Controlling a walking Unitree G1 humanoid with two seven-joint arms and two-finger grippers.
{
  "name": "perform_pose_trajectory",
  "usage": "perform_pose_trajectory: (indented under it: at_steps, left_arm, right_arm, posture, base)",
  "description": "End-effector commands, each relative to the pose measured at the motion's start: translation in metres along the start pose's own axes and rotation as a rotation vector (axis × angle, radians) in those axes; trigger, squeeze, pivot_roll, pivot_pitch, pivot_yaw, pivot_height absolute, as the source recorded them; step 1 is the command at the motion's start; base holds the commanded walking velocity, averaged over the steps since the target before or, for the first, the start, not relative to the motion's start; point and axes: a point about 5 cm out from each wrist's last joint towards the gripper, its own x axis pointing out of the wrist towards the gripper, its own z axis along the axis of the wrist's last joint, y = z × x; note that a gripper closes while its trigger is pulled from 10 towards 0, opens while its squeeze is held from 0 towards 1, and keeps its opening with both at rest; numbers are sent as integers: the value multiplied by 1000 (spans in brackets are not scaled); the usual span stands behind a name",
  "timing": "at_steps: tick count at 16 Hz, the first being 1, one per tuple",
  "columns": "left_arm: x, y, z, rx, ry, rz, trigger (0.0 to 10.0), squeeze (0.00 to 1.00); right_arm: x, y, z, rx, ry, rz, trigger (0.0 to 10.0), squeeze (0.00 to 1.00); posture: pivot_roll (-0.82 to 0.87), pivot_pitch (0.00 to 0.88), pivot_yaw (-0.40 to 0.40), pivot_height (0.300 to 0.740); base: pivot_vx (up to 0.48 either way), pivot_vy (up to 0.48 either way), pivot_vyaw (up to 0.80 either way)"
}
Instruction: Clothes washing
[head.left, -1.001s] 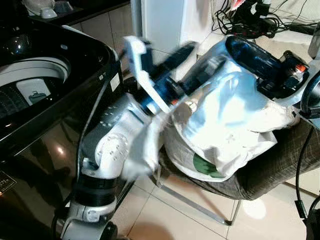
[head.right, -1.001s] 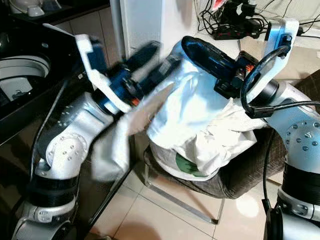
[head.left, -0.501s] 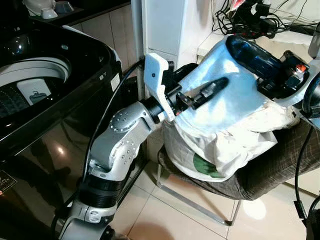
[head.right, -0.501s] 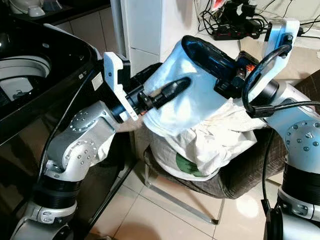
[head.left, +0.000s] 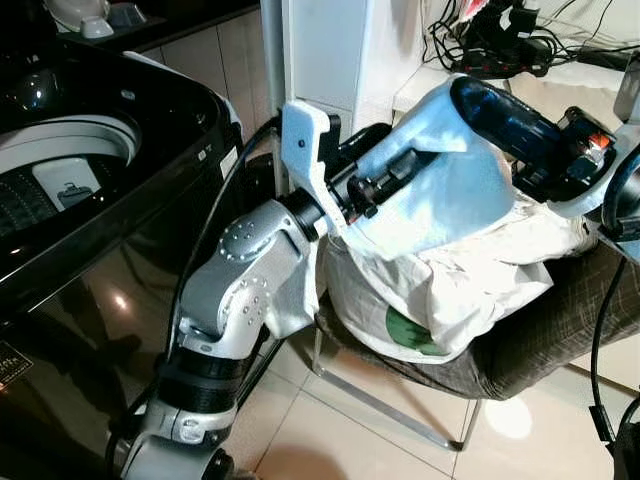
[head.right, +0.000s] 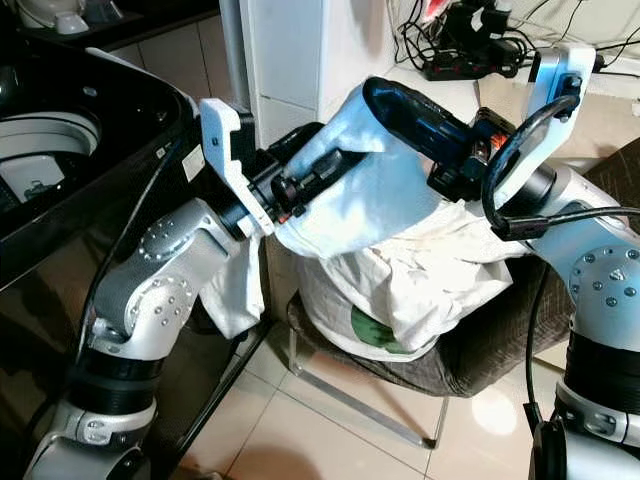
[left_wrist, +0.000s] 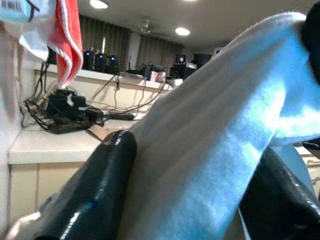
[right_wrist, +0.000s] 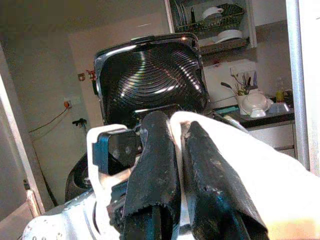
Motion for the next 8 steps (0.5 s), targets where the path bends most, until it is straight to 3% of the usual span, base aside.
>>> perform_pose_trajectory:
  at_steps: [1, 8]
  left_arm:
    - [1, 5, 1, 38, 10, 30, 0, 0]
    - [-6, 15, 2, 39, -16, 84, 0, 0]
  right_arm:
    - [1, 4, 4, -21, 2, 14, 0, 0]
    - [2, 4, 1, -24, 7, 6, 0, 0]
  posture:
    - [-77, 0, -23, 740]
    - [-75, 0, -17, 740]
  base:
    - [0, 0, 0]
    - [0, 0, 0]
